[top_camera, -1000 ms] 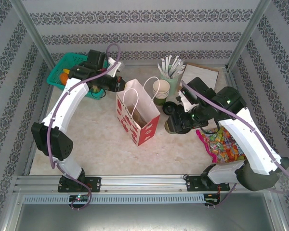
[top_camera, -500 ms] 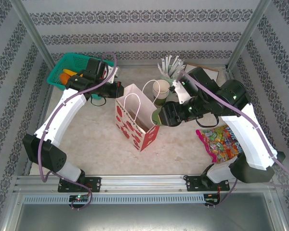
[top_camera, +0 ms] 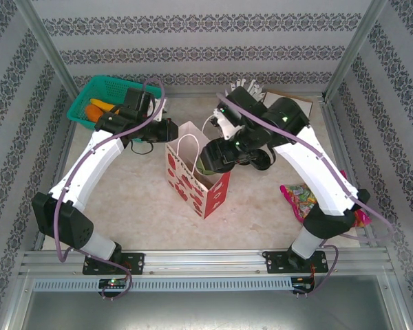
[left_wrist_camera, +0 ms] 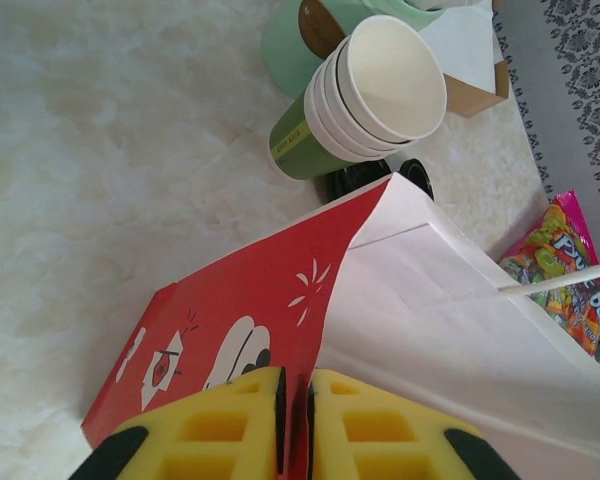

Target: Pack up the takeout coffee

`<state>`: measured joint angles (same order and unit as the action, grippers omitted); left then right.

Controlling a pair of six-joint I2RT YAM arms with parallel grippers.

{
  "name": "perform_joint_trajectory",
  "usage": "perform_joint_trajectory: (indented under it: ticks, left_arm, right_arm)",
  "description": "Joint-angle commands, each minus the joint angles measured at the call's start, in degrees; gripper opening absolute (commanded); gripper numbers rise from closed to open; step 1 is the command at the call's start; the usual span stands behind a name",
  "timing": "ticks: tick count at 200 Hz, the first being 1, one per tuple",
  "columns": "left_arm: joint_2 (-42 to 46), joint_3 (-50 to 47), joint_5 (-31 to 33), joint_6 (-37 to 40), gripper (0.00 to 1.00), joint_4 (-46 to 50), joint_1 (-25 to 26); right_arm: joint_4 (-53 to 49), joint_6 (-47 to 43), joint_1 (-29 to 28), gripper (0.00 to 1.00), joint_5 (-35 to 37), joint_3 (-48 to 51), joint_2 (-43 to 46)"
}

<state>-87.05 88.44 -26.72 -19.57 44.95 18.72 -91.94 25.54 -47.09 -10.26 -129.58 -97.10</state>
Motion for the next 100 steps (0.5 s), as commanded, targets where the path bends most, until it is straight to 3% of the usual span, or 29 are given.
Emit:
perform_joint_trajectory:
  ticks: [1,46,69,100]
  left_arm:
    - [1.09,-0.38,-1.15,-0.14,0.20,-1.44,0.60]
    - [2.29,0.52,-2.90,2.31,0.41,-1.37,0.57]
    - [3.60,1.46,-3.41,3.90,0.46,-1.19,0.62]
    - [4.74,1.54,-9.28,7.66,0.50,-1.05,0.58]
  right_arm:
    - [-0.05,1.08,-1.29,0.65,1.44,-2.26,-1.83]
    - [2.49,1.63,-1.34,0.66,0.15,-1.32,-3.35]
    - [5.20,1.33,-1.51,0.66,-2.21,0.83,-3.09]
    - [5.88,1.44,-1.44,0.66,-1.67,2.10,-3.58]
